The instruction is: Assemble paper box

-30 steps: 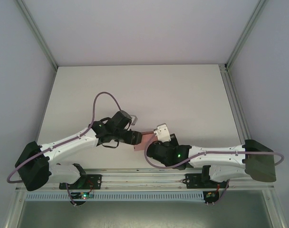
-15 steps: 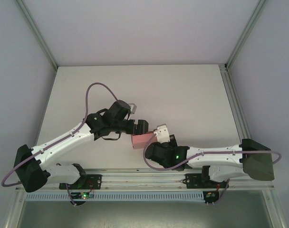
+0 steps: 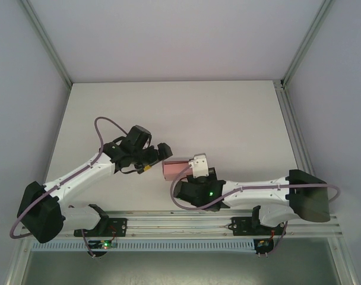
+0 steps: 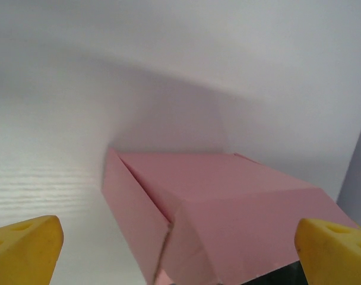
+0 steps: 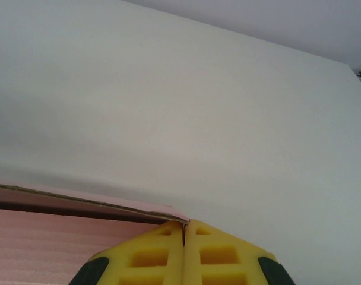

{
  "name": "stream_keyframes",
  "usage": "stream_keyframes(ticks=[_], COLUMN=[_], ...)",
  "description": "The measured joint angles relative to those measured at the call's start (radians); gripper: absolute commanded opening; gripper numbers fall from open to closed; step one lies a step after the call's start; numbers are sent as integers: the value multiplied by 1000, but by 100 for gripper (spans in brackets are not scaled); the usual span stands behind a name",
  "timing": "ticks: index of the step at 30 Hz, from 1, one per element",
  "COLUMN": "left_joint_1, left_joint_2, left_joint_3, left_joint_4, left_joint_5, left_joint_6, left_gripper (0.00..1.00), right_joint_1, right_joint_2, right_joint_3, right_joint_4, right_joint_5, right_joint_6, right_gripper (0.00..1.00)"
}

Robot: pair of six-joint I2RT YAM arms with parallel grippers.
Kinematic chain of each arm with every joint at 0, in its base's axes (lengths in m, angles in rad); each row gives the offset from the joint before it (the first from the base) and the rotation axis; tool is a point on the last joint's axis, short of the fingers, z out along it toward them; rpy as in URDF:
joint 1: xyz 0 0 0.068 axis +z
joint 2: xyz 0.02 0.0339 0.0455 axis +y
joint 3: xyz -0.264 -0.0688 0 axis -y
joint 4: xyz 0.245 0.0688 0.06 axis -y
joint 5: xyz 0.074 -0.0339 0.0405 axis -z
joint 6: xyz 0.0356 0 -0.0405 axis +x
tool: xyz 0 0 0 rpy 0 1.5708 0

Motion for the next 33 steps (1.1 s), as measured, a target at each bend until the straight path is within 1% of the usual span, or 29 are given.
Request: stream_keyframes(ticks=[4,7,9,12,16,21,23,26,27,33], left_joint_1=[0,0,0,0,0,0,1,1,1,0], left_joint_2=[32,50,53,53,46,31,26,18,17,17], left_joint_3=[-25,-64,-84,-90,-113,-166,-180,-191,-192,-207], left_joint_4=[70,128,145,167,204,304,326,338,339,370], left_joint_5=[48,68,75,74,73,77,74,61,54,38], left_joint_6=[-80,-126,-145,-158,-170,-206,-209,-209,-208,-199], left_gripper=[100,100,99,95,85,69,63,56,55,51], right_joint_1=[0,0,0,-1,-7,-16,-17,-22,-23,-22], right_joint_2=[63,72,71,56,13,2,2,0,0,-43], right_joint_3=[61,64,62,34,-14,-31,-31,-31,-31,-57], right_joint_4=[-75,-114,-118,-84,13,82,87,94,96,139], right_joint_5=[7,5,1,-9,-34,-55,-60,-73,-80,-135], right_joint_6=[77,121,134,121,58,11,-5,-19,-26,-52], right_gripper=[0,0,0,0,0,0,6,11,12,27])
